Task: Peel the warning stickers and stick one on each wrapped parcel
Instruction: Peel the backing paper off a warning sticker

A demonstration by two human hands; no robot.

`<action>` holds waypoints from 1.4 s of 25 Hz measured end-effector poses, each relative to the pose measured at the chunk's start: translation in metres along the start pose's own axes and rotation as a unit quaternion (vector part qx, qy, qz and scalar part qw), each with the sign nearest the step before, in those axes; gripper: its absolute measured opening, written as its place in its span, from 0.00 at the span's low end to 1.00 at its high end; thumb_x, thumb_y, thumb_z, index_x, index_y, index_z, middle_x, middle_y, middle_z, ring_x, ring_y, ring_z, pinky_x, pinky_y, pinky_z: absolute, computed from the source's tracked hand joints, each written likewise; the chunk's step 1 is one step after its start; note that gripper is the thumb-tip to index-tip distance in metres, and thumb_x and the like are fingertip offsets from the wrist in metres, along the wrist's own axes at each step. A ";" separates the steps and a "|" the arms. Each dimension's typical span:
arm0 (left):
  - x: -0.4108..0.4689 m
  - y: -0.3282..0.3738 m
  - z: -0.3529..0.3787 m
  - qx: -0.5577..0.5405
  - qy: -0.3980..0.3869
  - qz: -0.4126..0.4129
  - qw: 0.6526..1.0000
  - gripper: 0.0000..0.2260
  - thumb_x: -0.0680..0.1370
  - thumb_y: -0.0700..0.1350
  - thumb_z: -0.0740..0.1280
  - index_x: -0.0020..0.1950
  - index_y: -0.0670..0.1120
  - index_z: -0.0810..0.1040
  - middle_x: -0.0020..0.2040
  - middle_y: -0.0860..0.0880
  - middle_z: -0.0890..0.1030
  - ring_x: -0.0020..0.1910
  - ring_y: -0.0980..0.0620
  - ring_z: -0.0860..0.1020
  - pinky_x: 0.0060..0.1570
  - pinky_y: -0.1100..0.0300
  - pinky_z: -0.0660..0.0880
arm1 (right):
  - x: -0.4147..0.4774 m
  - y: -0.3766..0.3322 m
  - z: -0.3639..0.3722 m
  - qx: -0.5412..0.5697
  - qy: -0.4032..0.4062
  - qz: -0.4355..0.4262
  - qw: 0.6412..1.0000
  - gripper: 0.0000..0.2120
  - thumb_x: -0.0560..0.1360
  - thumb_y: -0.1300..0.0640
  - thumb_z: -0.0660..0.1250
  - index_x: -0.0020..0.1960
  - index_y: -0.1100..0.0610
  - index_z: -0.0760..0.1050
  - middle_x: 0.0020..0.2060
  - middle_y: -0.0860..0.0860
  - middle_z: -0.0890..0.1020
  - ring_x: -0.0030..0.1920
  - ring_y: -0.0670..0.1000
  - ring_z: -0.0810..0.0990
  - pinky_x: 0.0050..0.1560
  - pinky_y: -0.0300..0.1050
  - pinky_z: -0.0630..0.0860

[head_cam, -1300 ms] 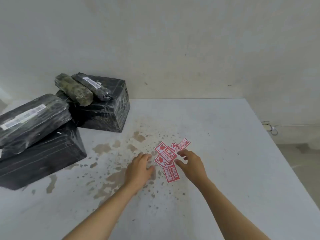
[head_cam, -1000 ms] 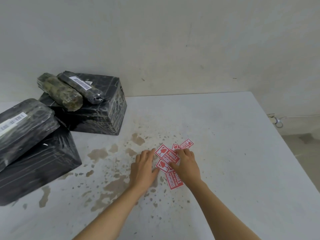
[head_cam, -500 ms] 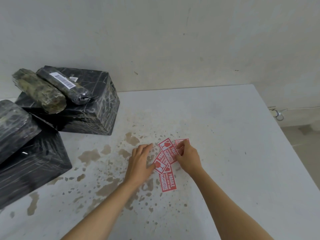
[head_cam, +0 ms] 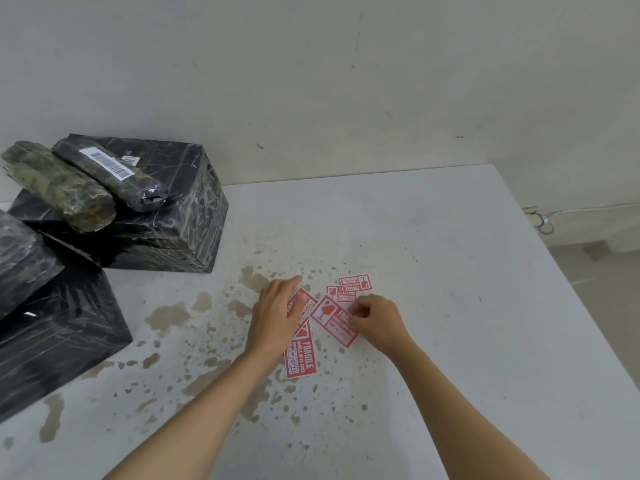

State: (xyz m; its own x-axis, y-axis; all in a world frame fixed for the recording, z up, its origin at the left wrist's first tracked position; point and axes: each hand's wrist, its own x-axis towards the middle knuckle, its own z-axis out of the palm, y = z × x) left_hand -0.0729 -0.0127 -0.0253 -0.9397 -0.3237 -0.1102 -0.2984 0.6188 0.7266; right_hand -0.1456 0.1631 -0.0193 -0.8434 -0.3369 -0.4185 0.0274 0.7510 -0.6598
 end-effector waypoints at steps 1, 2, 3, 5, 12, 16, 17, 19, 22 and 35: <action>0.004 0.003 0.002 0.003 -0.015 0.006 1.000 0.20 0.80 0.53 0.60 0.72 0.52 0.67 0.65 0.54 0.68 0.65 0.56 0.66 0.63 0.56 0.67 | -0.001 0.001 0.000 -0.007 -0.028 -0.013 1.000 0.01 0.72 0.59 0.70 0.42 0.55 0.79 0.41 0.49 0.82 0.41 0.47 0.81 0.46 0.40 0.79; 0.006 0.006 0.005 0.027 -0.037 0.020 0.999 0.21 0.79 0.54 0.62 0.72 0.53 0.67 0.66 0.55 0.68 0.65 0.56 0.65 0.64 0.56 0.66 | 0.000 0.001 0.000 -0.005 -0.033 -0.023 0.999 0.01 0.72 0.58 0.71 0.43 0.55 0.79 0.42 0.49 0.82 0.42 0.47 0.81 0.47 0.40 0.80; 0.007 0.007 0.008 0.067 -0.056 0.039 0.995 0.22 0.78 0.54 0.64 0.71 0.54 0.67 0.66 0.55 0.68 0.65 0.55 0.65 0.65 0.56 0.65 | 0.001 0.000 0.000 0.002 -0.010 -0.032 0.999 0.02 0.73 0.58 0.70 0.45 0.55 0.78 0.43 0.48 0.81 0.42 0.46 0.80 0.47 0.39 0.79; 0.006 0.005 0.010 0.118 -0.069 0.059 0.989 0.21 0.77 0.50 0.67 0.69 0.54 0.70 0.67 0.54 0.67 0.66 0.54 0.64 0.66 0.56 0.63 | 0.009 -0.001 -0.001 -0.011 0.096 -0.048 0.994 0.06 0.75 0.59 0.67 0.51 0.56 0.78 0.48 0.49 0.80 0.48 0.48 0.77 0.51 0.40 0.77; 0.007 -0.001 -0.001 0.091 -0.087 0.065 0.990 0.17 0.78 0.42 0.65 0.67 0.51 0.73 0.67 0.54 0.69 0.65 0.56 0.65 0.66 0.58 0.67 | 0.030 0.004 -0.005 -0.182 0.126 -0.112 0.969 0.15 0.77 0.60 0.64 0.63 0.57 0.75 0.62 0.51 0.75 0.63 0.52 0.69 0.61 0.46 0.71; 0.009 0.002 0.001 0.108 -0.073 0.057 0.990 0.17 0.78 0.41 0.64 0.66 0.51 0.74 0.65 0.54 0.70 0.63 0.56 0.66 0.65 0.57 0.66 | 0.031 0.001 -0.012 -0.202 0.106 -0.141 0.963 0.13 0.77 0.59 0.64 0.61 0.59 0.73 0.59 0.52 0.75 0.59 0.52 0.70 0.56 0.45 0.73; 0.010 0.004 0.002 0.119 -0.063 0.056 0.989 0.17 0.78 0.42 0.63 0.66 0.51 0.74 0.65 0.54 0.71 0.64 0.56 0.67 0.66 0.58 0.64 | 0.032 0.000 -0.014 -0.214 0.096 -0.149 0.960 0.14 0.78 0.59 0.63 0.63 0.58 0.72 0.60 0.51 0.75 0.60 0.52 0.70 0.56 0.45 0.73; 0.011 0.010 0.005 0.147 -0.053 0.055 0.986 0.18 0.79 0.45 0.63 0.69 0.51 0.71 0.66 0.55 0.70 0.66 0.56 0.65 0.65 0.58 0.58 | 0.034 -0.001 -0.017 -0.233 0.085 -0.152 0.957 0.17 0.78 0.58 0.64 0.66 0.58 0.71 0.61 0.51 0.75 0.60 0.52 0.71 0.57 0.44 0.73; 0.015 0.022 0.014 0.183 -0.063 0.062 0.979 0.21 0.80 0.50 0.61 0.73 0.52 0.65 0.67 0.54 0.68 0.67 0.55 0.63 0.65 0.58 0.59 | 0.032 -0.001 -0.014 -0.237 0.089 -0.154 0.955 0.15 0.77 0.61 0.64 0.64 0.59 0.72 0.59 0.53 0.76 0.58 0.53 0.72 0.54 0.44 0.73; 0.034 0.044 0.040 0.036 -0.051 0.004 0.998 0.17 0.77 0.45 0.68 0.65 0.50 0.75 0.60 0.53 0.71 0.62 0.54 0.67 0.56 0.66 0.64 | 0.027 0.004 -0.026 -0.088 0.052 -0.063 0.993 0.10 0.73 0.66 0.63 0.53 0.59 0.72 0.41 0.51 0.78 0.45 0.50 0.71 0.41 0.40 0.66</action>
State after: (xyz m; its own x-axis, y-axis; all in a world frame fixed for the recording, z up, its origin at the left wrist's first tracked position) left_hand -0.1248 0.0316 -0.0243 -0.9530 -0.2464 -0.1763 -0.2990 0.6716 0.6779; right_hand -0.1825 0.1721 -0.0171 -0.8857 -0.3806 -0.2661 -0.1681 0.7969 -0.5802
